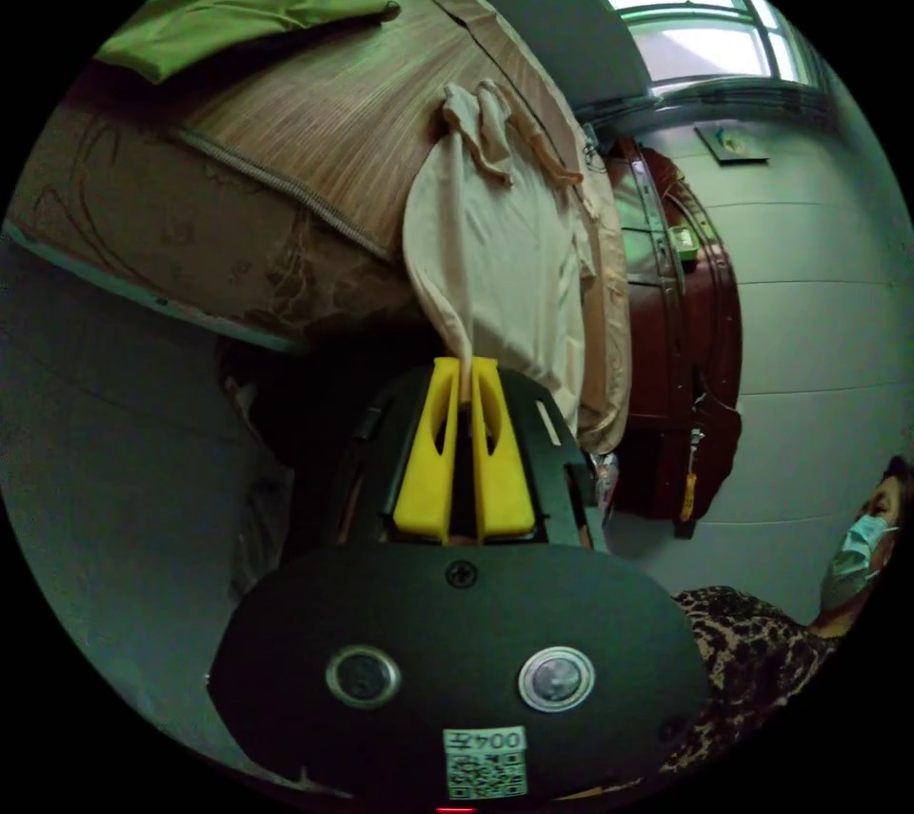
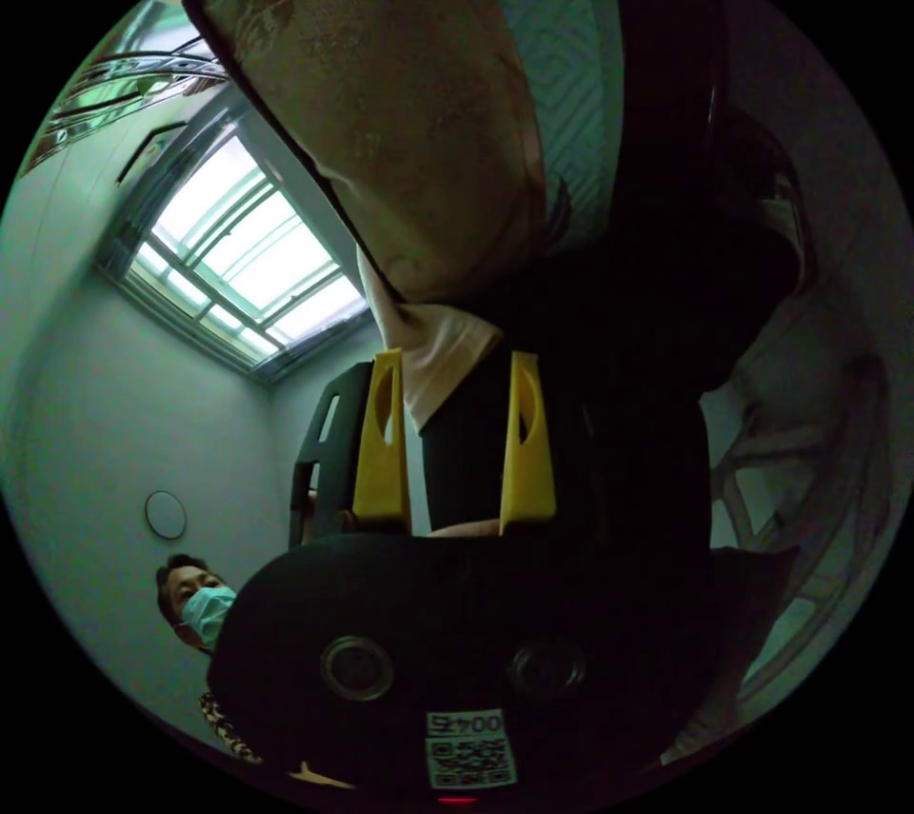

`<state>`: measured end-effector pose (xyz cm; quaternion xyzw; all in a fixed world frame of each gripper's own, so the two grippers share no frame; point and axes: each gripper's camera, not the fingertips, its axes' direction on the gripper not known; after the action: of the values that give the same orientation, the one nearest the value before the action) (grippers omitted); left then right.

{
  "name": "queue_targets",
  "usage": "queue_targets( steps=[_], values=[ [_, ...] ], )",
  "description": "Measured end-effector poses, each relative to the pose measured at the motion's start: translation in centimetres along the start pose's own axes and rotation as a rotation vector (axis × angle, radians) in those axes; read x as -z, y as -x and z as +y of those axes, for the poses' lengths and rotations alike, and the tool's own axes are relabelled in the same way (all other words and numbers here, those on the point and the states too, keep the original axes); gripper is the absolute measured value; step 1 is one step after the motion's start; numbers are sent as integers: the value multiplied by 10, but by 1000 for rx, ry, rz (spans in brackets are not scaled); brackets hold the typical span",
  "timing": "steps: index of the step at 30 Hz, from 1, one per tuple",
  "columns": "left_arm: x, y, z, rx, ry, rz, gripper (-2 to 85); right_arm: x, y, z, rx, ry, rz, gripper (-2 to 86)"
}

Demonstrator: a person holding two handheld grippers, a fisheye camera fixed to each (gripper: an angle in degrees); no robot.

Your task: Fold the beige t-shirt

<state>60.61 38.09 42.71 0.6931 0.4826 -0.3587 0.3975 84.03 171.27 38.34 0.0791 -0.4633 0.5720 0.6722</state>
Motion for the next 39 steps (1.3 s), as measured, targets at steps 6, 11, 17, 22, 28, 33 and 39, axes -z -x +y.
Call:
queue_targets(
  steps=[6,11,17,22,28,33,39],
  values=[
    [36,-50,-47,-30,-92,181,23,-6,-6,7,-20,-5,-30,152],
    [64,-90,-92,-77,-163,259,21,-11,9,23,20,-27,25,134],
    [76,-104,-151,-99,-207,231,20,-19,25,44,93,-38,-2,77],
    [72,-85,-195,-50,-244,225,22,-27,32,58,112,-6,72,91],
    [46,-76,-250,-26,-250,223,22,-46,41,75,169,49,99,120],
    [15,-79,-297,-12,-250,237,23,-59,69,102,321,73,200,141],
    [-17,-88,-344,-14,-267,236,22,-96,112,149,483,94,495,130]
  ],
)
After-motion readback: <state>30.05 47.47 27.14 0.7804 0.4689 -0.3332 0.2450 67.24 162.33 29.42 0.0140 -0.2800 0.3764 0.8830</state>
